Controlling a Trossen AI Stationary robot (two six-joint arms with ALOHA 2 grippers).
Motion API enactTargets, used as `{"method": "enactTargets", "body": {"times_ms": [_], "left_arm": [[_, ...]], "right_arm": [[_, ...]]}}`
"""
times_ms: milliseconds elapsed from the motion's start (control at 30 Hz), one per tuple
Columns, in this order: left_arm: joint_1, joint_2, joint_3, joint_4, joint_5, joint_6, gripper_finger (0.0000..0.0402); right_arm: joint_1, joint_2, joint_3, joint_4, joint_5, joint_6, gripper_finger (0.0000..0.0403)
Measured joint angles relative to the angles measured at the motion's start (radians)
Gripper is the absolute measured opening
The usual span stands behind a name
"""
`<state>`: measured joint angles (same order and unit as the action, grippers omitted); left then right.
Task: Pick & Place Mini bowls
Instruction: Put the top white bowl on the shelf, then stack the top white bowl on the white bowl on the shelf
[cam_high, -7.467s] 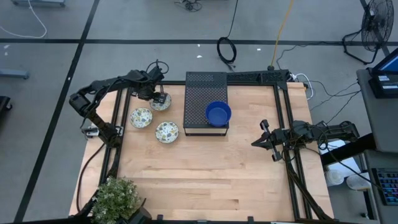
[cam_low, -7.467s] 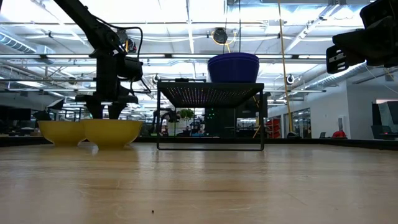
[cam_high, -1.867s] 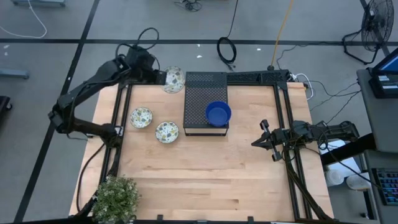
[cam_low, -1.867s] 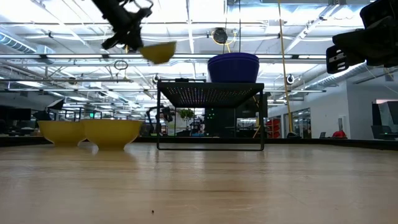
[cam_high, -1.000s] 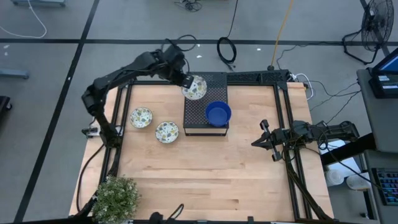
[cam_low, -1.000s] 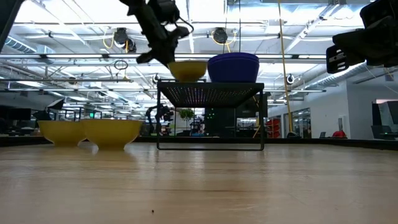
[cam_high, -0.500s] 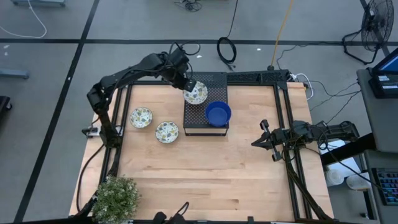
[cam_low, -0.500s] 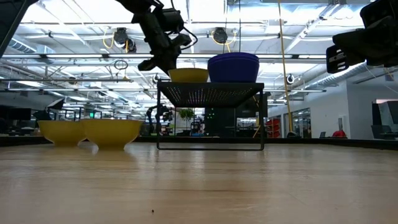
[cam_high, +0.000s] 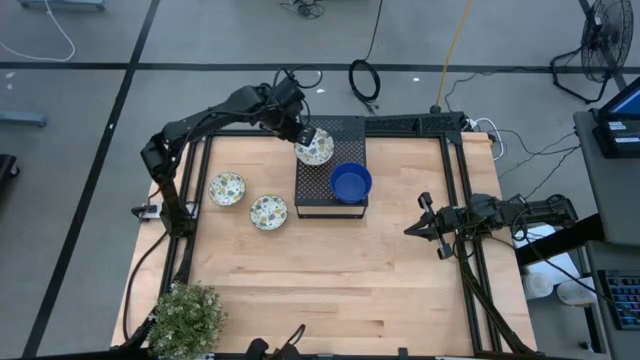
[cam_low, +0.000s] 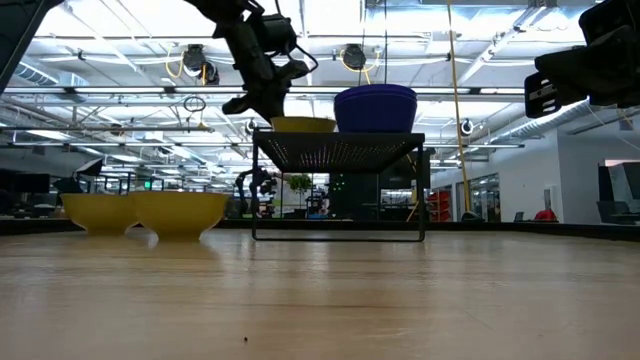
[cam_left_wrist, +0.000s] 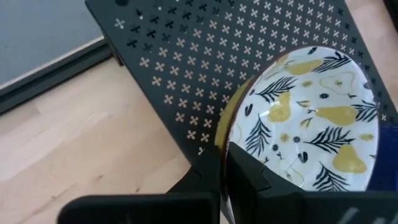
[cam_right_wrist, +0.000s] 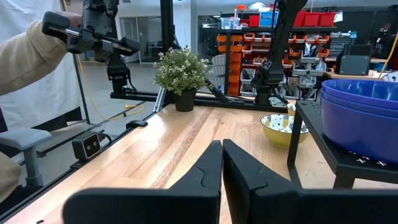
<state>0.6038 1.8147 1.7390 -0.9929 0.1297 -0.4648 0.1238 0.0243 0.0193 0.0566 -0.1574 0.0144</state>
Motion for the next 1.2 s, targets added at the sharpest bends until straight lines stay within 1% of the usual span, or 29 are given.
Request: {"method": "enactTargets", "body": {"times_ms": [67,267,500,767,1200], "left_arm": [[-0.003,0.000,0.000,0.002,-0.006,0.000,0.0022],[-0.006,-0.001,0.000,0.003,-0.030,0.014,0.0081],[-0.017,-0.001,0.000,0.008,-0.053,0.054,0.0116],[-0.015,-0.001,0.000,0.019,-0.053,0.105,0.0132],[0.004,-0.064,0.000,0.008,-0.053,0.101,0.0134]], "right_arm": [[0.000,0.000,0.000,0.000,0.000,0.000,0.0000],[0.000,0.000,0.000,0.000,0.000,0.000,0.0000],[0.000,0.000,0.000,0.000,0.000,0.000,0.0000],[0.000,0.000,0.000,0.000,0.000,0.000,0.0000],[0.000,0.000,0.000,0.000,0.000,0.000,0.0000]]}}
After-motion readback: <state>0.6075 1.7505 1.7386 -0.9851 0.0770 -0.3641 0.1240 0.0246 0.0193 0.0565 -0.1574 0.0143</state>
